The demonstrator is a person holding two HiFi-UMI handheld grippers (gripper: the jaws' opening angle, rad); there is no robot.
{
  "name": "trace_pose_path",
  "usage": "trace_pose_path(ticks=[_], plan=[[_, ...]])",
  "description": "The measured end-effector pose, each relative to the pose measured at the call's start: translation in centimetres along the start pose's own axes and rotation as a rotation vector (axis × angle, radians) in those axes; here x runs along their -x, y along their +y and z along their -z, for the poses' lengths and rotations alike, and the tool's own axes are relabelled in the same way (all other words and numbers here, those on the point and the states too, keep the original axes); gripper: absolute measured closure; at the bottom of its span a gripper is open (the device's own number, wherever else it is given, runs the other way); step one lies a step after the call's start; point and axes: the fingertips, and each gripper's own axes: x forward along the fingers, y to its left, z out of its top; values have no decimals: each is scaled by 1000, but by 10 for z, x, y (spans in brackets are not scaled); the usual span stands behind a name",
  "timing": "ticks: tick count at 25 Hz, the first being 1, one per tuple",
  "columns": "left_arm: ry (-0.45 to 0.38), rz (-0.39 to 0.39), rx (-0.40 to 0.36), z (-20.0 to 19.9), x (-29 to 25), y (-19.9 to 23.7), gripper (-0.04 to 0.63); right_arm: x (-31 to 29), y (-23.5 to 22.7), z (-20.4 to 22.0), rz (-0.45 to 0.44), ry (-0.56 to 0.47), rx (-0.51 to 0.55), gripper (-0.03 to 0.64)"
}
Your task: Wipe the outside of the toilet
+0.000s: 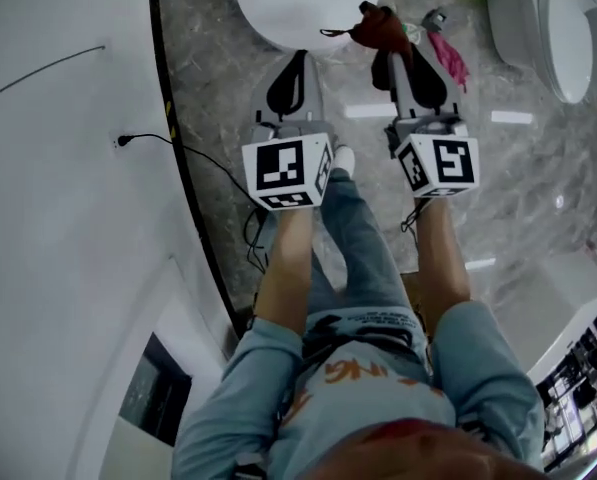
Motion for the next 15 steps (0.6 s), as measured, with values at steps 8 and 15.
trace_pose_path(ticks=[8, 15], plan=[[-153, -50, 148, -108, 53, -13, 600, 24, 24, -94, -17, -19, 48, 557], [-164, -96, 25, -173, 109, -37, 600, 76, 37, -202, 6, -167, 42, 554]])
